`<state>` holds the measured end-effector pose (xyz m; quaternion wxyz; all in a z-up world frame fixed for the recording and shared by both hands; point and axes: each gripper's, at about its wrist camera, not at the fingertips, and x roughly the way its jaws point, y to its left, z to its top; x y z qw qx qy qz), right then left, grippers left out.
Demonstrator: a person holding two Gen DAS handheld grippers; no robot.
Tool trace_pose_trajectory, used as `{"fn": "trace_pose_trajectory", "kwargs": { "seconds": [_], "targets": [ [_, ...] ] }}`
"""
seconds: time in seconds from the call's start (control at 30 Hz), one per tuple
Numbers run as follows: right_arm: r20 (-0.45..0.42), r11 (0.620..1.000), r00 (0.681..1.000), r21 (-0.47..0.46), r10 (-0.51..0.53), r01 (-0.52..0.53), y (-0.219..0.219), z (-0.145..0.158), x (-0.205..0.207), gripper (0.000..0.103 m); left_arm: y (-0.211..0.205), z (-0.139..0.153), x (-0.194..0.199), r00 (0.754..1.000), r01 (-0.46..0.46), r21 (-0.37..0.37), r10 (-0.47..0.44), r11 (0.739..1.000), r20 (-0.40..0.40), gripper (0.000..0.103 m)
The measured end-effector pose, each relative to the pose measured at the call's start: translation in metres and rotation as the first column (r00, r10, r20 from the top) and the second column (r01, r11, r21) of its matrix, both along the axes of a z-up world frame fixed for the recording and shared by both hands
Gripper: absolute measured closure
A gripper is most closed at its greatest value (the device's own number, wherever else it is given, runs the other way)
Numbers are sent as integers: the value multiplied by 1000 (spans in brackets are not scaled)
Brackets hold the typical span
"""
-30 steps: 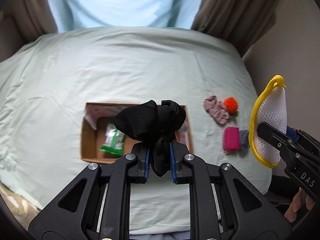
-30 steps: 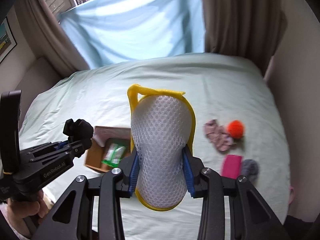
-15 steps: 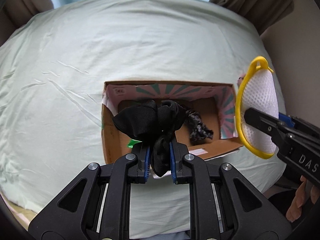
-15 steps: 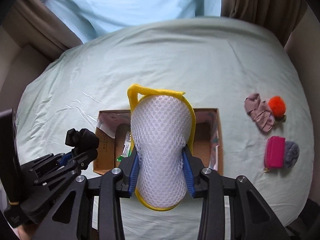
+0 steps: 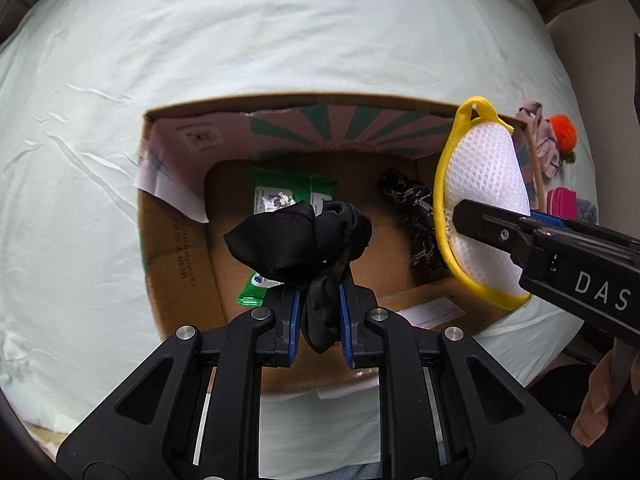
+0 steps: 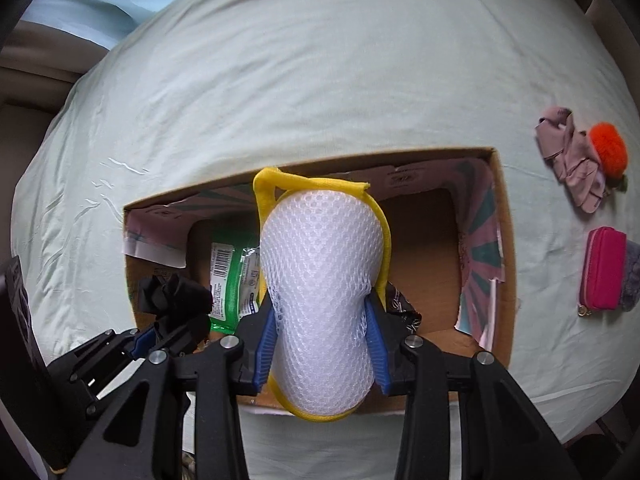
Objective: Organize soft objects
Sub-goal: 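Carry the scrunchie and mesh pad over the box with both tools, then open both tools to drop the scrunchie and mesh pad into the box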
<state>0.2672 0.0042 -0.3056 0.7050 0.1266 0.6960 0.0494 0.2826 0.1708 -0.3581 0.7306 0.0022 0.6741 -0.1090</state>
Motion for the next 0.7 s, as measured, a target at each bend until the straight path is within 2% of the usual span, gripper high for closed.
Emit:
{"fn": "trace_pose_trajectory", "kwargs": {
  "seconds": [0.2, 0.23, 0.3, 0.33, 0.37, 0.4, 0.43, 0.47, 0.5, 0.7],
  "targets": [
    [-46, 1000, 999, 13, -18, 19, -4, -20, 12, 62, -7, -17, 6, 999, 10, 16, -9, 1000, -39, 90],
    [-55, 1000, 998, 17, -25, 26, -6, -23, 14, 59, -8, -19, 9, 999, 17, 19, -16, 1000, -39, 90],
    [-73, 999, 997, 35, -35, 37, -10, -29, 17, 47, -12, -19, 11, 999, 40, 23, -39, 999, -38, 86],
    [-77, 999, 996, 36, -34, 37, -11, -31, 18, 41, -14, -18, 10, 998, 50, 26, -49, 998, -30, 70],
    [-77, 999, 997, 33, -30, 33, -12, -33, 19, 30, -17, -17, 10, 998, 60, 29, -59, 998, -24, 34],
    [-75, 999, 997, 31, -24, 27, -13, -34, 19, 24, -20, -15, 8, 998, 67, 34, -67, 997, -23, 15],
    [-74, 999, 997, 28, -17, 20, -14, -35, 20, 20, -22, -14, 6, 997, 71, 48, -70, 996, -21, 1],
    [-73, 1000, 997, 17, -9, 10, -15, -35, 19, 12, -23, -13, 6, 997, 72, 57, -71, 996, -9, 0],
    [-69, 1000, 998, 14, -5, 6, -16, -34, 18, 12, -23, -9, 3, 997, 75, 49, -76, 996, 6, 0],
    [-32, 998, 999, 50, -29, 30, -25, -25, 6, 12, -24, -8, -10, 996, 85, 69, -84, 994, -17, 0]
  ]
}}
